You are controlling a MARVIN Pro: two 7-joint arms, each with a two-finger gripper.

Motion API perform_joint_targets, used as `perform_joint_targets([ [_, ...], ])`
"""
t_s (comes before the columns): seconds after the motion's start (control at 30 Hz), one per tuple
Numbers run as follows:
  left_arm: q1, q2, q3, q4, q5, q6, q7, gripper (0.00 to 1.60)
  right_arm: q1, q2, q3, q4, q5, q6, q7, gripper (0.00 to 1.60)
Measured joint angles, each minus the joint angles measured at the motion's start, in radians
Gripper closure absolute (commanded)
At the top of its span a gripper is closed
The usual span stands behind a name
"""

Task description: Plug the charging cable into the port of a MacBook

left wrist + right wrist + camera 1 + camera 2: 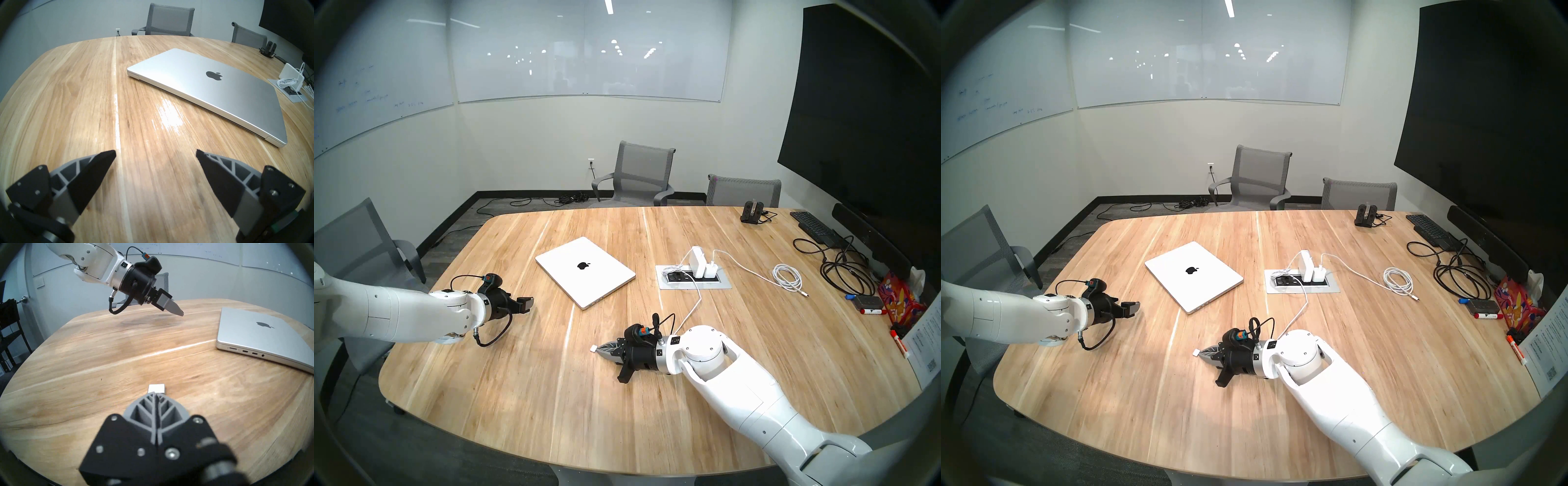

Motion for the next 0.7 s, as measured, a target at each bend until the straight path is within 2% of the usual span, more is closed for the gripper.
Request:
perform_joint_targets([
  [0.7,0.000,0.000,0.000,0.000,0.000,0.000,0.000,0.00,0.009,0.002,0.038,0.020,0.001,-0.043,-0.014,1.60],
])
